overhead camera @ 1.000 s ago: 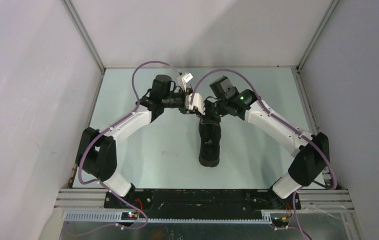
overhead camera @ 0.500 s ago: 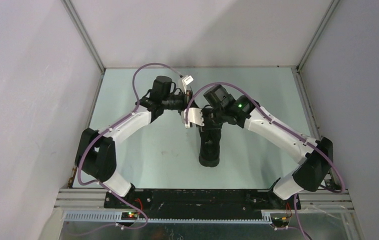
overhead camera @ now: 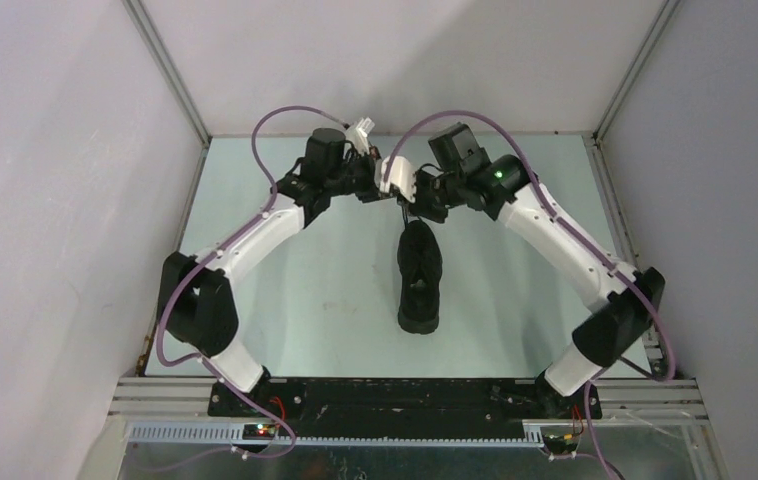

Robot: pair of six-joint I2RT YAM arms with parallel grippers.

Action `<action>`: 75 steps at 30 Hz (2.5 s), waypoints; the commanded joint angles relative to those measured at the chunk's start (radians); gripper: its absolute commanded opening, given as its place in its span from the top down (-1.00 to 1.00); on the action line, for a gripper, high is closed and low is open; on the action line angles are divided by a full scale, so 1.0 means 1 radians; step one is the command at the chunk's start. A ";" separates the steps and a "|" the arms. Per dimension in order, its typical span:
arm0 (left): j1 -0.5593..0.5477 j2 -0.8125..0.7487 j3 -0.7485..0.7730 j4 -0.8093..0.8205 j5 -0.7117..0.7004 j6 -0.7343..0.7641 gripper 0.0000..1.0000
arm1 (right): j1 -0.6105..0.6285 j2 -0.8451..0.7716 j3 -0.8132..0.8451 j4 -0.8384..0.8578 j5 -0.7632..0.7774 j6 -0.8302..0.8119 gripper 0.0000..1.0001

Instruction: Tie the shoes

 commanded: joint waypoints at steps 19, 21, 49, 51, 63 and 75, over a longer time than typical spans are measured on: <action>0.085 0.058 -0.027 0.212 -0.268 -0.081 1.00 | 0.013 0.166 0.123 -0.172 -0.566 0.430 1.00; 0.083 0.054 -0.031 0.220 -0.260 -0.079 1.00 | 0.008 0.164 0.131 -0.182 -0.570 0.430 1.00; 0.085 0.019 -0.098 0.259 -0.205 -0.079 1.00 | 0.257 0.131 0.043 -0.175 0.014 0.186 1.00; 0.084 0.016 -0.100 0.260 -0.206 -0.079 1.00 | 0.283 0.118 0.008 -0.172 0.066 0.150 1.00; 0.085 -0.013 -0.108 0.245 -0.155 -0.081 1.00 | 0.347 0.073 -0.010 -0.230 0.034 0.080 1.00; 0.091 0.009 -0.097 0.212 0.058 -0.156 1.00 | 0.490 -0.021 -0.229 -0.147 0.300 -0.164 1.00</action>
